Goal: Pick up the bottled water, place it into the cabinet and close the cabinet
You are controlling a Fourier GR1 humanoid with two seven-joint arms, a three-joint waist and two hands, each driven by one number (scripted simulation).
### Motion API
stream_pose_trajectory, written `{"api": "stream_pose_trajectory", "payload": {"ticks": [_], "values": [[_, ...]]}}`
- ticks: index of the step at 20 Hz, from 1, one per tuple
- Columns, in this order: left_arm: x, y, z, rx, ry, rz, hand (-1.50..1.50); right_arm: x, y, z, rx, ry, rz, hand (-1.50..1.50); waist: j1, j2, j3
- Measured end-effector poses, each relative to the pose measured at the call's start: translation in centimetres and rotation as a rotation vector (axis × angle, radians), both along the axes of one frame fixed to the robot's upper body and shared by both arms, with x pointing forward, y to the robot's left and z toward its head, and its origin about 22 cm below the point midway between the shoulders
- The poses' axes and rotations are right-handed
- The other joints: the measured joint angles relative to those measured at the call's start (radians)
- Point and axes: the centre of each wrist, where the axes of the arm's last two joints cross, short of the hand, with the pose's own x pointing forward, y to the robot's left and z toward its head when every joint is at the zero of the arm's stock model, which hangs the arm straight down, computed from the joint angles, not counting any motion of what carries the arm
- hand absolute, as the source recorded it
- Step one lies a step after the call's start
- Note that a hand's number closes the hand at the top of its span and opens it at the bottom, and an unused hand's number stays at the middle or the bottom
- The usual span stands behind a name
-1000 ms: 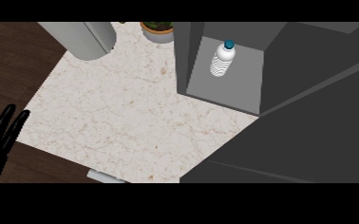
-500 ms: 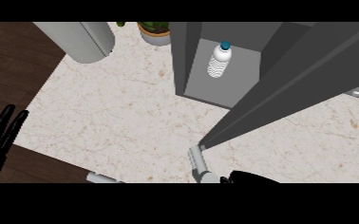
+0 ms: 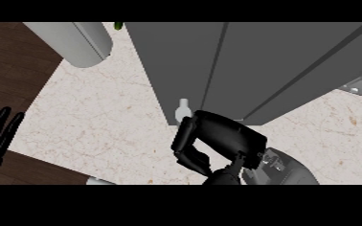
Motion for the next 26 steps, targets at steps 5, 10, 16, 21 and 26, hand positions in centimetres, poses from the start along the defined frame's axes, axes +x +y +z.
{"api": "stream_pose_trajectory", "payload": {"ticks": [5, 10, 16, 21, 26], "values": [[-0.2, 0.6, -0.3, -0.011, -0.001, 0.013, -1.50, 4.1, 3.0, 1.8, -0.017, 0.023, -0.103, 1.50, -0.014, -0.003, 0.005], [-0.6, 1.0, -0.5, -0.016, 0.001, 0.025, -1.50, 7.5, 5.0, 3.7, 0.018, 0.010, -0.264, 1.50, -0.028, -0.006, 0.007], [-1.0, 1.3, -0.9, -0.020, 0.001, 0.040, -1.50, 9.7, 6.5, 3.7, 0.054, 0.039, -0.375, 1.50, -0.050, -0.014, 0.013], [-1.3, 1.6, -0.9, -0.025, -0.005, 0.045, -1.50, 9.9, 7.3, 3.3, 0.083, 0.079, -0.401, -1.50, -0.060, -0.026, 0.011], [-1.6, 2.0, -0.9, -0.029, -0.006, 0.052, -1.50, 10.0, 8.1, 3.2, 0.114, 0.123, -0.412, -1.50, -0.067, -0.028, 0.006]]}}
